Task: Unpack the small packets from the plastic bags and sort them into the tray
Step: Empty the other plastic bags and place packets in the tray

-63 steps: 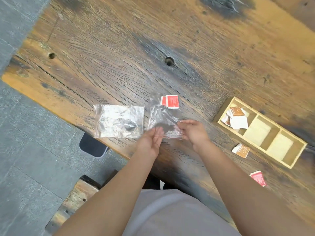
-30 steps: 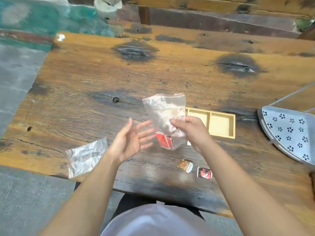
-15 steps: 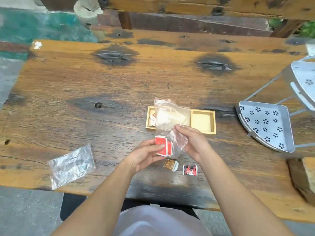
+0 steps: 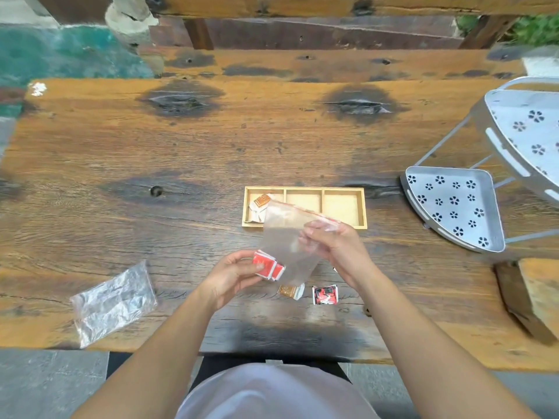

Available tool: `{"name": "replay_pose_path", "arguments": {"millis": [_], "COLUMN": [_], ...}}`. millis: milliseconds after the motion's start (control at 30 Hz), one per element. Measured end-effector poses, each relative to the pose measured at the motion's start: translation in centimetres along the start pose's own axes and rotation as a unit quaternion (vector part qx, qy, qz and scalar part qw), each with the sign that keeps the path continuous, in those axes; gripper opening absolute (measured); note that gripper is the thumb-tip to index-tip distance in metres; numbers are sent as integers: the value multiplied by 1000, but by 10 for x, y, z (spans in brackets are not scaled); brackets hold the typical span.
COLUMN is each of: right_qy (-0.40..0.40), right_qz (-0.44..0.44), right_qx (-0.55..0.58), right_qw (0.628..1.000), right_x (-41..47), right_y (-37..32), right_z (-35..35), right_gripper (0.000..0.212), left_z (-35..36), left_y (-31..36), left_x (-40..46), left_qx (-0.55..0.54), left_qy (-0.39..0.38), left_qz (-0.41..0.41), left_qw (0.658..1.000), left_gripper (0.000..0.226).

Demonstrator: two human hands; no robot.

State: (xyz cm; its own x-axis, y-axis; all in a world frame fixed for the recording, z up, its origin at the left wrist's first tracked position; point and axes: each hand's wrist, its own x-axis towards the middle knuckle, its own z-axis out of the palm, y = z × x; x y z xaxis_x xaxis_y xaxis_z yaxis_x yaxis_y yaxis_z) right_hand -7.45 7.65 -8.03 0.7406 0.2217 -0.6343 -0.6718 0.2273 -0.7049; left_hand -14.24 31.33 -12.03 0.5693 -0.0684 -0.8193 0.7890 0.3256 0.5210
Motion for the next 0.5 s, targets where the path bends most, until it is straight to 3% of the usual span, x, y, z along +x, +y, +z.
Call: {"name": "replay_pose_path", "arguments": {"millis": [67, 133, 167, 267, 367, 500], "right_qy": [18, 55, 70, 100, 104, 92], "right_qz": [12, 1, -12, -64, -106, -112], "right_qx": [-47, -68, -78, -168, -310, -398], "right_qw": [999, 996, 994, 979, 939, 906], "right_x": [4, 9, 11, 11, 7, 3], "right_y": [9, 23, 30, 45, 55, 58], "right_z": [12, 32, 43, 69, 81, 90], "right_gripper": [24, 14, 9, 8, 8, 7], "left_z": [-4, -2, 2, 19, 27, 29], "left_y": [1, 3, 4, 17, 27, 34], "left_x": [2, -1, -4, -16, -20, -18], "left_qx": [12, 17, -2, -55, -90, -45], "left_qy": [109, 220, 239, 180, 140, 142], "left_qz": [17, 52, 72, 101, 101, 100], "left_qw": [994, 974, 968, 977, 981, 984], "left_gripper": [42, 29, 22, 23, 30, 27]}}
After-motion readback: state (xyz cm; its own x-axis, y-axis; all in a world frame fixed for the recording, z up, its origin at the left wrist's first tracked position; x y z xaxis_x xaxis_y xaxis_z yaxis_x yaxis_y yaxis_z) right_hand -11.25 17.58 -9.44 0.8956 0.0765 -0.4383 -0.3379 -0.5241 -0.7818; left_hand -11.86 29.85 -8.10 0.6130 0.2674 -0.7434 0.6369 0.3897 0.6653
